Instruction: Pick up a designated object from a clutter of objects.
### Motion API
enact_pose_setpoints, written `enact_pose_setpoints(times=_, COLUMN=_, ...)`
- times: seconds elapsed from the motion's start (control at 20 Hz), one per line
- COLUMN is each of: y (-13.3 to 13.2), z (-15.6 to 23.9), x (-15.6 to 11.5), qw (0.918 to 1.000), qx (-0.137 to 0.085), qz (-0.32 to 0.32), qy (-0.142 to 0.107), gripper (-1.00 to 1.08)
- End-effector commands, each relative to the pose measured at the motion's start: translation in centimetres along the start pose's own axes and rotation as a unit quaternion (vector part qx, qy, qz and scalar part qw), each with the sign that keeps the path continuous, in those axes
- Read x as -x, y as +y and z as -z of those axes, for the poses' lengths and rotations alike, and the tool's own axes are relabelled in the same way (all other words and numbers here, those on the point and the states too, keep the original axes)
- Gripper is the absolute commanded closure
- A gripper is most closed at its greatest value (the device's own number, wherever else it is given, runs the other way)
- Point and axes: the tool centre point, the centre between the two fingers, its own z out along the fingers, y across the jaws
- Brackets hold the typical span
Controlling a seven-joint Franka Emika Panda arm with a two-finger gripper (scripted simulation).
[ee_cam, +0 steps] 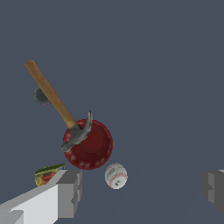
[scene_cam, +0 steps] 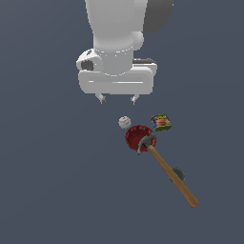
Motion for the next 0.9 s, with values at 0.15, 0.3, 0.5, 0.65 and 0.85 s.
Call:
enact_pose_setpoints(times=0.15, y=-0.1, z=-1.3, x=0.3, qw=0.9997, qx=0.001, qz=-0.025, qy=-0.001, gripper=-0.92)
enact_pose_setpoints(times=0.3, y=-0.1, z=-2.4, x=0.6, qw=0.9989, qx=0.002, qz=-0.046, qy=-0.001, gripper=-0.92)
enact_pose_setpoints(times=0.5, y=-0.2, z=-4.3, x=1.2, qw=0.9966, qx=0.004, qz=-0.083, qy=-0.002, gripper=-0.92)
enact_pose_setpoints(times=0.65, y=-0.3, z=-6.0, x=1.9, qw=0.9932, qx=0.006, qz=-0.116, qy=-0.003, gripper=-0.92)
enact_pose_setpoints(times=0.85, y=-0.4, z=-8.4, x=2.9, qw=0.9867, qx=0.009, qz=-0.163, qy=-0.003, gripper=-0.92)
